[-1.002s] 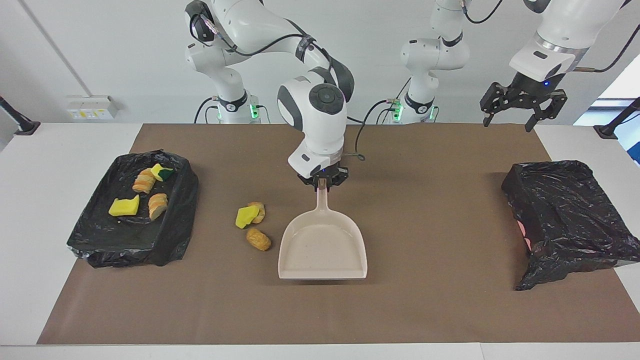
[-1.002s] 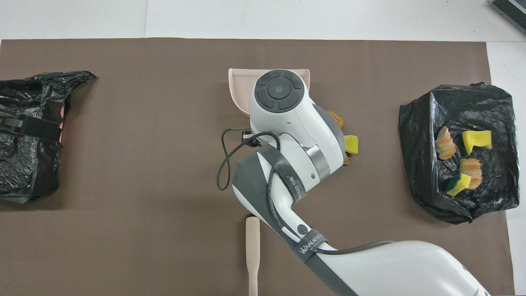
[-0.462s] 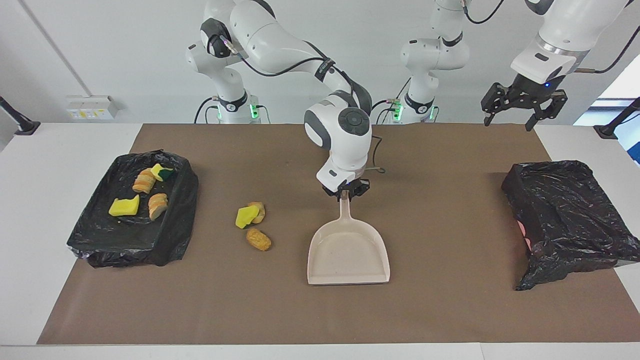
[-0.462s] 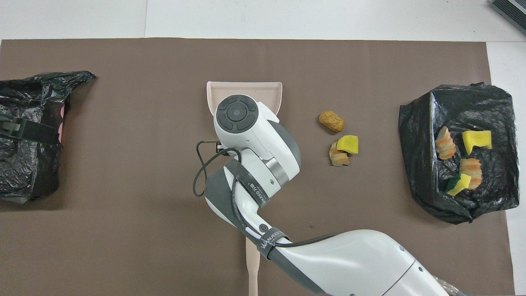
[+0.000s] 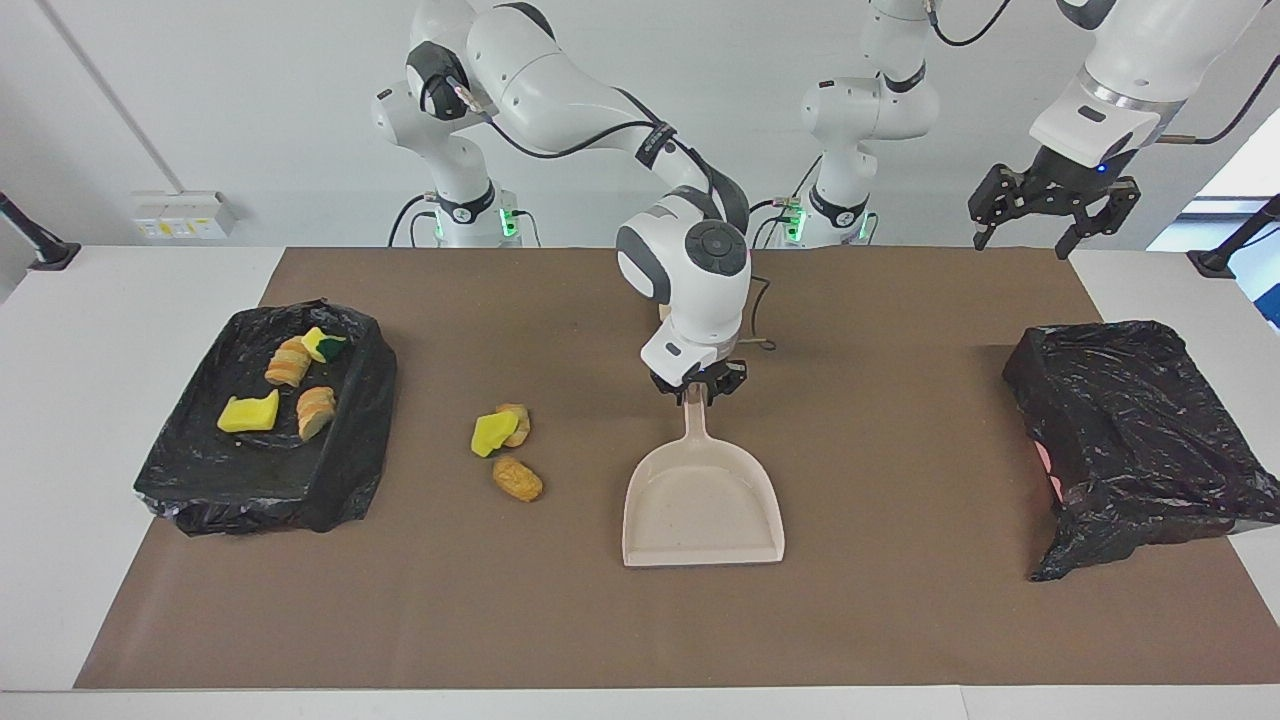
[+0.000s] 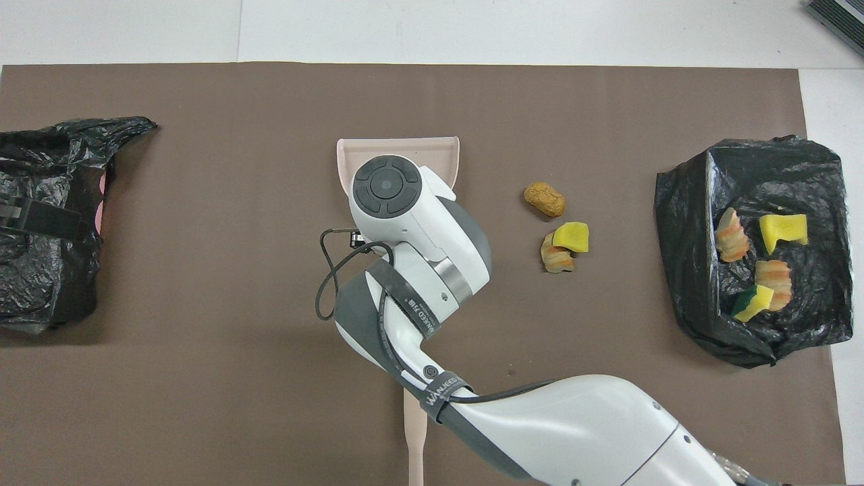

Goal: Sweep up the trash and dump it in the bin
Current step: 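Set the dustpan down with the right gripper and withdraw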

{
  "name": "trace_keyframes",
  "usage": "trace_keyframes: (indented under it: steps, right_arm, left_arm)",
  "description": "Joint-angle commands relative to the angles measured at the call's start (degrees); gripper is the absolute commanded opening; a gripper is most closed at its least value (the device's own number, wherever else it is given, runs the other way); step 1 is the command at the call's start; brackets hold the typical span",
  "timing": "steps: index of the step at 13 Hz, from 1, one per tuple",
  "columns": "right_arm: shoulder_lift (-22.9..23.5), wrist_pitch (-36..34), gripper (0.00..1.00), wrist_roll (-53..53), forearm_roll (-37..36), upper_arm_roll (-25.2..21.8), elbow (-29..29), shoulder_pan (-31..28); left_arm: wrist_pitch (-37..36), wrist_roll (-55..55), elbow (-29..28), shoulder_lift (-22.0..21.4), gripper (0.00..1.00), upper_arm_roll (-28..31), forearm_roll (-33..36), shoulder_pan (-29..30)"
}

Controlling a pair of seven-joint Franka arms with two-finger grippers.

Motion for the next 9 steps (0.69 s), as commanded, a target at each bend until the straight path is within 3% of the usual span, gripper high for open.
trace_keyframes:
  steps: [1, 3, 5, 9]
  right_arm:
    - [-2.7, -1.28, 1.0, -1.83, 1.34, 0.11, -0.12, -0.53]
    - [-5.33, -2.77, 1.0, -2.09, 1.61, 0.1, -1.7, -2.88]
    - [-10.59, -8.47, 1.0, -2.79, 1.78, 0.19, -3.98, -3.51]
    - [-26.05, -10.94, 1.0, -1.74, 6.86, 0.19, -19.25, -3.51]
  left_arm:
    - [-0.06, 0.86, -1.96, -1.69, 1.0, -0.41, -0.83, 0.94]
    - [0.02, 0.86, -1.87, -1.69, 1.0, -0.41, -0.83, 0.94]
    - [0.02, 0.86, -1.87, -1.69, 1.0, -0.41, -0.83, 0.94]
    - [0.02, 0.86, -1.87, -1.69, 1.0, -0.41, -0.83, 0.94]
